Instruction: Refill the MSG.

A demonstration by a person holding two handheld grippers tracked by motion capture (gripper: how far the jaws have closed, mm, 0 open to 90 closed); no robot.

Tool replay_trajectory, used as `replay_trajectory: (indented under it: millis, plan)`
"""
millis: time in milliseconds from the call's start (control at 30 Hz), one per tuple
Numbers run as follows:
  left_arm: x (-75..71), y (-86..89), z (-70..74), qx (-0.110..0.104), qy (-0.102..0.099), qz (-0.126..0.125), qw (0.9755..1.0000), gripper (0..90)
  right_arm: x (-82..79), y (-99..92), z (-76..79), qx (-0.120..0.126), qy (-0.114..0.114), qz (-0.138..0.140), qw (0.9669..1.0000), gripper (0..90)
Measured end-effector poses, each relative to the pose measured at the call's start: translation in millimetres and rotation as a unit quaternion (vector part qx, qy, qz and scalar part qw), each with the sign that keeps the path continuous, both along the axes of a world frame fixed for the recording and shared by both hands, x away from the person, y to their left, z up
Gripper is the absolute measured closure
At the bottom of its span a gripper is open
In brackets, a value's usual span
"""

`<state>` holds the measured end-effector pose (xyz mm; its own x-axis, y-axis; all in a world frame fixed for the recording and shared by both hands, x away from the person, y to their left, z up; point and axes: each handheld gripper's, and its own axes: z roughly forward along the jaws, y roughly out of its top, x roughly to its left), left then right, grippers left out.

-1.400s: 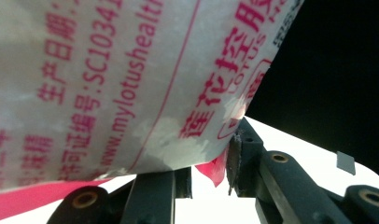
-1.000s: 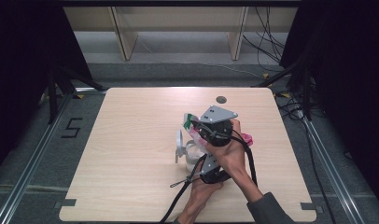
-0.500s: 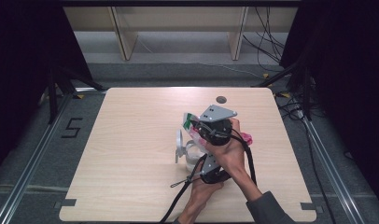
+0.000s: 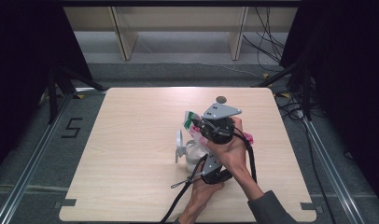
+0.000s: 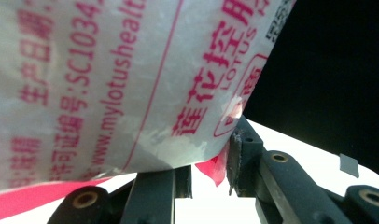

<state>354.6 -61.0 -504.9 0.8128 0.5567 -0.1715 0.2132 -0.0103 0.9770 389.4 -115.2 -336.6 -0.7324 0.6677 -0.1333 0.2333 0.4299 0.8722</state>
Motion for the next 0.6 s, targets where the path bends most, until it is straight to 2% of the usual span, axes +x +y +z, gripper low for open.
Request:
replay_trajectory:
  millis: [33,100,267,333,367,400,433,467,600]
  plan:
    - [0.5,0.0,-0.3,0.000,0.001,0.002,1.0000,73.5,0.5,0.1,-0.7,-0.002,-0.009,-0.002,1.0000,90.0]
    - [1.2,0.2,-0.5,-0.003,0.002,-0.002,1.0000,73.6,-0.9,0.8,-1.4,0.000,-0.003,-0.002,1.0000,90.0]
    - [1.4,-0.6,-0.3,-0.004,-0.002,-0.002,1.0000,73.6,-0.9,-1.5,-0.2,0.007,-0.007,-0.001,1.0000,90.0]
    - [0.2,-1.1,-0.1,-0.001,-0.001,-0.003,1.0000,73.6,-2.0,-2.1,0.3,0.004,-0.002,-0.001,1.0000,90.0]
    - [-0.1,-0.9,0.0,0.001,-0.001,-0.002,1.0000,73.6,-0.8,-2.2,-0.5,0.005,-0.009,-0.004,0.9999,90.0]
    - [0.6,-1.4,-0.3,-0.006,-0.003,-0.003,1.0000,73.5,-1.0,-2.6,-0.2,0.005,-0.008,-0.004,0.9999,90.0]
    - [0.1,-0.3,0.6,0.000,0.003,0.000,1.0000,73.6,-1.1,-2.9,0.1,0.006,-0.007,-0.003,1.0000,90.0]
    - [0.9,-0.6,0.3,-0.003,0.001,0.000,1.0000,73.6,-1.8,-2.1,-0.1,0.010,-0.005,-0.003,0.9999,90.0]
    - [0.9,0.2,0.3,-0.003,0.000,0.000,1.0000,73.5,-1.1,-0.8,0.3,0.003,-0.005,0.002,1.0000,90.0]
